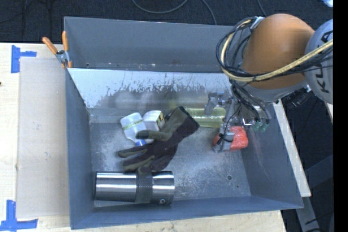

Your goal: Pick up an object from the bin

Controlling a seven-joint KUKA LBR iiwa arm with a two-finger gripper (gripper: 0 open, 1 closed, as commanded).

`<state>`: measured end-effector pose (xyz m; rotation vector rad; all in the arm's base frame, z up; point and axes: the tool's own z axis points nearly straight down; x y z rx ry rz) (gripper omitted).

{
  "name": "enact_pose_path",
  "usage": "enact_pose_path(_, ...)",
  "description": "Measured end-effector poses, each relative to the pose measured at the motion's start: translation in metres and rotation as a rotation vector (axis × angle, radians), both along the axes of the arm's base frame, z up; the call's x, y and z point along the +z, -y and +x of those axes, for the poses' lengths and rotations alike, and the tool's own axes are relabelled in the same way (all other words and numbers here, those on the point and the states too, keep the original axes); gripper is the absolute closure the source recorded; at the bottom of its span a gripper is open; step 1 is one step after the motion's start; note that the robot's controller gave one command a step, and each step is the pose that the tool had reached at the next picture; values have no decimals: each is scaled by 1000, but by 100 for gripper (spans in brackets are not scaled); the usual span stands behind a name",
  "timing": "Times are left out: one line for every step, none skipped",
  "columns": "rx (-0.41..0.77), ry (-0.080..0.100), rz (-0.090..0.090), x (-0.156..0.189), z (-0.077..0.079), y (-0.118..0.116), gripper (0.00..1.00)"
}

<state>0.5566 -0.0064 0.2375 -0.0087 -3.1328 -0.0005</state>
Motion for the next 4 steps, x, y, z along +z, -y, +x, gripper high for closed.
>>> enact_pose_path(0,8,0,5,1,0,0)
enact_pose_path(-52,9,-1,-10,17,-18,0)
enact_pose_path(38,7,0,-45,22,-53,0)
enact_pose_path(156,7,1,-60,27,-80,0)
